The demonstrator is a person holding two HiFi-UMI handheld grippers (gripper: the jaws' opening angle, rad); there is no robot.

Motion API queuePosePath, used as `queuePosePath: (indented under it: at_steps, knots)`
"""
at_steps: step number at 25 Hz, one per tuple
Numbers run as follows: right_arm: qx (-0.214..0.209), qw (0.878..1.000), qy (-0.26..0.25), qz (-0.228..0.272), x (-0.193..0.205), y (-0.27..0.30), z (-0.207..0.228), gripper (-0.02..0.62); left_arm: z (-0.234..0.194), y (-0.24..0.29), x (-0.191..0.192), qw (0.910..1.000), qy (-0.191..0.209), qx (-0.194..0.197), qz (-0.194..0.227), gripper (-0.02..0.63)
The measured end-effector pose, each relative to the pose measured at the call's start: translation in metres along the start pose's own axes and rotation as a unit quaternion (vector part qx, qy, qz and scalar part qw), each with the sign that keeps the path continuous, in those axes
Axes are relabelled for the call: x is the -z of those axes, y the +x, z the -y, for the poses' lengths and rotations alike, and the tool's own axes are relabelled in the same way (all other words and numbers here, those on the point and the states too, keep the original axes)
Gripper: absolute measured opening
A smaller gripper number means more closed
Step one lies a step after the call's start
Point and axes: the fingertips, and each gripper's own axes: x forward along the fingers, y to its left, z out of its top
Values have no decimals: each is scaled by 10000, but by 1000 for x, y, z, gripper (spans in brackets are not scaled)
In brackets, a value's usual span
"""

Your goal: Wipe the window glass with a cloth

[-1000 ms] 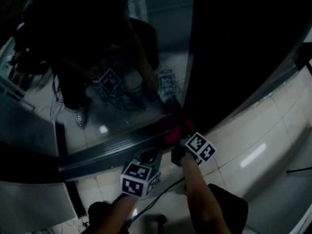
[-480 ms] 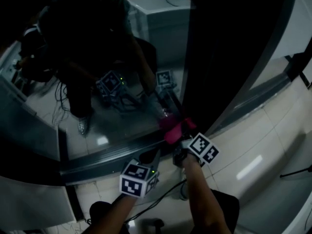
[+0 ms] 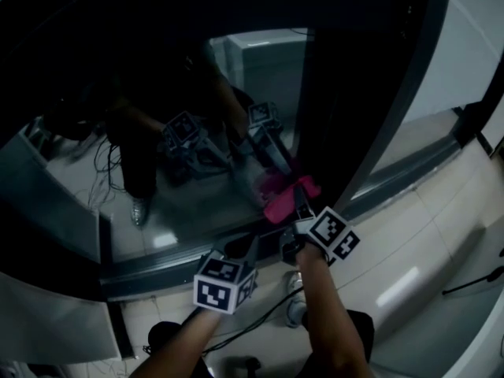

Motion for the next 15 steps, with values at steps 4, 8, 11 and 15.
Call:
queuePosePath:
  at_steps: [4, 8, 11, 15]
  knots:
    - [-185, 9997, -138, 108, -15, 0, -32, 74, 0, -10, -18, 9998, 52, -1, 169, 2]
    - [-366, 9988, -265, 183, -41, -3, -61, 74, 6, -19, -48, 9993, 145, -26, 340, 2]
    - [-475, 9978, -390, 239, -61, -4, -83, 74, 14, -24, -65, 9989, 180, 13, 421, 2]
    - [-647, 9957, -559, 351, -88, -8, -114, 74, 25, -31, -86, 9981, 246, 76, 566, 2]
